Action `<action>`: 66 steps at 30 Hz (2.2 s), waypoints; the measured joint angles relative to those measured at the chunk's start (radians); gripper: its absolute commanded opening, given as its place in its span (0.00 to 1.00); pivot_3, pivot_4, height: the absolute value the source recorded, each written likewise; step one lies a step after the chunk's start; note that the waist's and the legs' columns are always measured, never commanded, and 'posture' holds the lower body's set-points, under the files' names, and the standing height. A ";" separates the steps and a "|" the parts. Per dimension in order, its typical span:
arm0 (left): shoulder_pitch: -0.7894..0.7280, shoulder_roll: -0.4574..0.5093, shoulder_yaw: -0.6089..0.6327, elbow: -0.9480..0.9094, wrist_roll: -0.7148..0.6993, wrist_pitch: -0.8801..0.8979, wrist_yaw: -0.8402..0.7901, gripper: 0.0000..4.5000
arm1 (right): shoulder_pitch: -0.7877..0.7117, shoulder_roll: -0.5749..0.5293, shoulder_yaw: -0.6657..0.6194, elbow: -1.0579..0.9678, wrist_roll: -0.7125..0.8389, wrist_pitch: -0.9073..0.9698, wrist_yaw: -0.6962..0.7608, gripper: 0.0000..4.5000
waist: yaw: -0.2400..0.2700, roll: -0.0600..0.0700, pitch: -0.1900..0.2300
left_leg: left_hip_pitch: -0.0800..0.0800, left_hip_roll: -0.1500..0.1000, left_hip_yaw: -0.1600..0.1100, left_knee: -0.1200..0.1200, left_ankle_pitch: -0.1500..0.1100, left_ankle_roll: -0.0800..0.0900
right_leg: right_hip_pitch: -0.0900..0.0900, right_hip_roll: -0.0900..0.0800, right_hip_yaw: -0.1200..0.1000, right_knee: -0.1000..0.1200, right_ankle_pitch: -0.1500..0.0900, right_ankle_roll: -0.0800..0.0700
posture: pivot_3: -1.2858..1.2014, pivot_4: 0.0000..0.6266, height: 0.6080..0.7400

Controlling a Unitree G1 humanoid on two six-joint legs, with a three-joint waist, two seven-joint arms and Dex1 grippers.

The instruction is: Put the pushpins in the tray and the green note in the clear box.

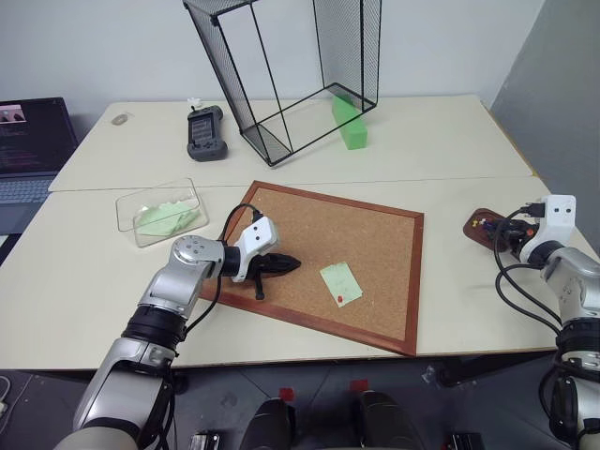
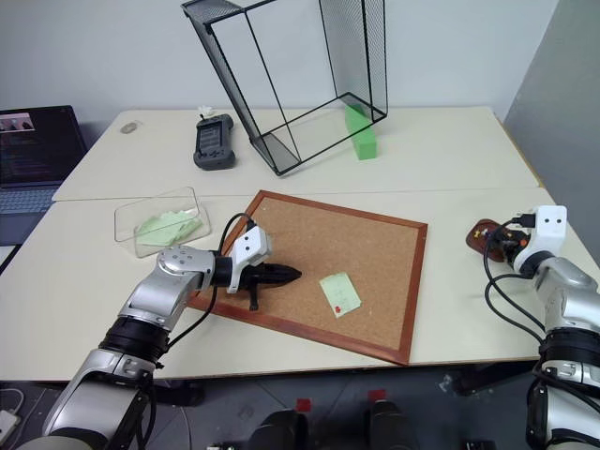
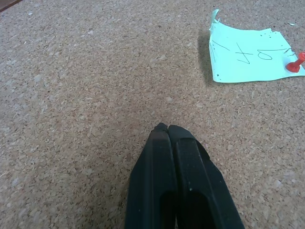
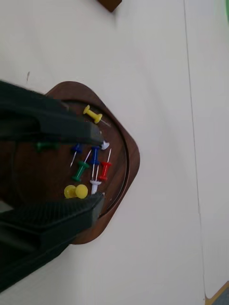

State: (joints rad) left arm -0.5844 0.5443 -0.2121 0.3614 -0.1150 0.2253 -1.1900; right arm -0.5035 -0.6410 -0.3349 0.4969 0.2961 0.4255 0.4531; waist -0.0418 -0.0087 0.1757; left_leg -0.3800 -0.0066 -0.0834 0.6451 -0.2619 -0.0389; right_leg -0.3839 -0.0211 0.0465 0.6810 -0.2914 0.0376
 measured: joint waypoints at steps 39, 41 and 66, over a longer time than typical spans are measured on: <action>-0.009 0.000 -0.011 0.011 0.001 -0.016 0.001 0.00 | 0.130 -0.144 0.227 0.009 -0.385 -0.575 -0.004 0.57 | 0.002 0.000 0.000 | 0.000 -0.001 0.000 0.000 0.000 0.000 | 0.000 0.000 0.000 0.000 0.000 0.000 | 0.52 0.24 1.00; -0.009 0.000 -0.011 0.011 0.001 -0.016 0.001 0.00 | 0.130 -0.163 0.248 0.025 -0.435 -0.621 -0.033 0.57 | 0.002 0.000 0.000 | 0.000 -0.001 0.000 0.000 0.000 0.000 | 0.000 0.000 0.000 0.000 0.000 0.000 | 0.52 0.24 1.00; -0.007 0.000 -0.016 0.007 0.001 -0.017 0.001 0.00 | 0.368 -0.080 0.332 -0.926 0.317 0.016 0.342 0.57 | 0.007 0.000 0.000 | 0.000 0.000 -0.005 0.001 0.000 0.000 | 0.003 0.000 -0.003 -0.001 0.000 0.000 | 0.52 0.24 1.00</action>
State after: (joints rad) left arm -0.5916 0.5444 -0.2277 0.3688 -0.1136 0.2083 -1.1886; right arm -0.1357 -0.7210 -0.0034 -0.4290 0.6127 0.4413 0.7946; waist -0.0352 -0.0084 0.1758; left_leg -0.3798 -0.0062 -0.0881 0.6457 -0.2619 -0.0389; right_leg -0.3814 -0.0209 0.0431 0.6797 -0.2917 0.0379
